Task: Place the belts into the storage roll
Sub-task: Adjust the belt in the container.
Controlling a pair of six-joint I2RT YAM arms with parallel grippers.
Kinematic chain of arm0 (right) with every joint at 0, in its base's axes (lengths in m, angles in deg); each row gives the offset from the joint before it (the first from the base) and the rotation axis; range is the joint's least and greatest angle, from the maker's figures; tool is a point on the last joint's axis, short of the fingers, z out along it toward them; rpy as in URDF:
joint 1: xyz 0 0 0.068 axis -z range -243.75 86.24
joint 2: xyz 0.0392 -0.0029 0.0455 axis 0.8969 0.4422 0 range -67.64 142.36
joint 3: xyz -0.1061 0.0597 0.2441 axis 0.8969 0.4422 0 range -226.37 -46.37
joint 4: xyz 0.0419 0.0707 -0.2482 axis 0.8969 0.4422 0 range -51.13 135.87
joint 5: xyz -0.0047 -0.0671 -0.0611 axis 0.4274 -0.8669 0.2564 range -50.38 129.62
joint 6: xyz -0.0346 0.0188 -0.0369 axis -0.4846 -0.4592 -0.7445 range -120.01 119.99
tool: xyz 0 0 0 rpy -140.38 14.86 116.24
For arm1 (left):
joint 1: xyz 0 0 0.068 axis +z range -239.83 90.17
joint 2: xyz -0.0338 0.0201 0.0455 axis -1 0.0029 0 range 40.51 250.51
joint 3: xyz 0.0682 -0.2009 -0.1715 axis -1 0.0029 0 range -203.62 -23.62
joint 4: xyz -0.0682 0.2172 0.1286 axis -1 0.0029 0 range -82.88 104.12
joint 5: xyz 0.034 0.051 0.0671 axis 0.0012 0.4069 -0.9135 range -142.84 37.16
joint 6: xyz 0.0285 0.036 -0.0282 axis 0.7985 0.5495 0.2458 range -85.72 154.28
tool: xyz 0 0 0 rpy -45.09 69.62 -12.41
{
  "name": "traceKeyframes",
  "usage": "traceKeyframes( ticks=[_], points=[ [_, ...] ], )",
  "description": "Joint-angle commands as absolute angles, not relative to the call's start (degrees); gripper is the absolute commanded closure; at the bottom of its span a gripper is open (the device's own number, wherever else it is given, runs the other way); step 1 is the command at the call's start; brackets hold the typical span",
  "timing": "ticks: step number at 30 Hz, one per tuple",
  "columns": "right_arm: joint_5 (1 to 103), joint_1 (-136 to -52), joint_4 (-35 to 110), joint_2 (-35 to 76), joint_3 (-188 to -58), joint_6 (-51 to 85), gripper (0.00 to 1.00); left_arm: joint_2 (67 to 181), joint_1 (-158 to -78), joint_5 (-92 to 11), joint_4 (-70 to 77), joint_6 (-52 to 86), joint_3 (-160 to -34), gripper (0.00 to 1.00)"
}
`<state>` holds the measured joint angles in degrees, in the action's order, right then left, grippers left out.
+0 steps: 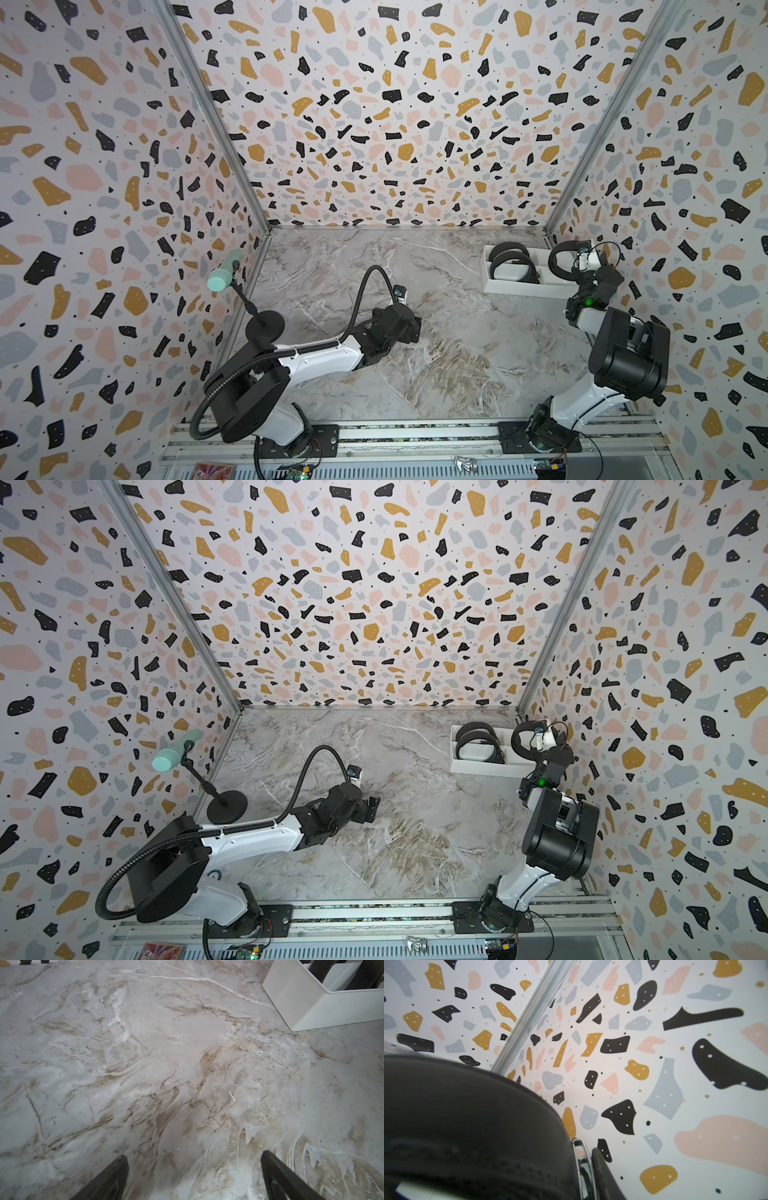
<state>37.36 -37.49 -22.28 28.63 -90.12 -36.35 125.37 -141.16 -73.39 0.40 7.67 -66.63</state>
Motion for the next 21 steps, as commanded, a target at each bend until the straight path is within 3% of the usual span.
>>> traceKeyframes(
  ticks=[1,8,21],
  points=[
    [43.89,-37.45,-30.03,28.93,-88.44,-35.87,1.0,125.68,-140.88,-73.35,-1.92,7.67,-68.18,0.04],
    [48.86,-41.82,-27.44,27.51,-84.74,-36.78,1.0,126.52,-140.89,-73.61,-2.5,8.0,-68.71,0.04],
    [48.81,-46.62,-23.14,22.85,-78.18,-32.41,1.0,124.28,-140.72,-74.27,-3.15,8.94,-65.86,0.03]
  ],
)
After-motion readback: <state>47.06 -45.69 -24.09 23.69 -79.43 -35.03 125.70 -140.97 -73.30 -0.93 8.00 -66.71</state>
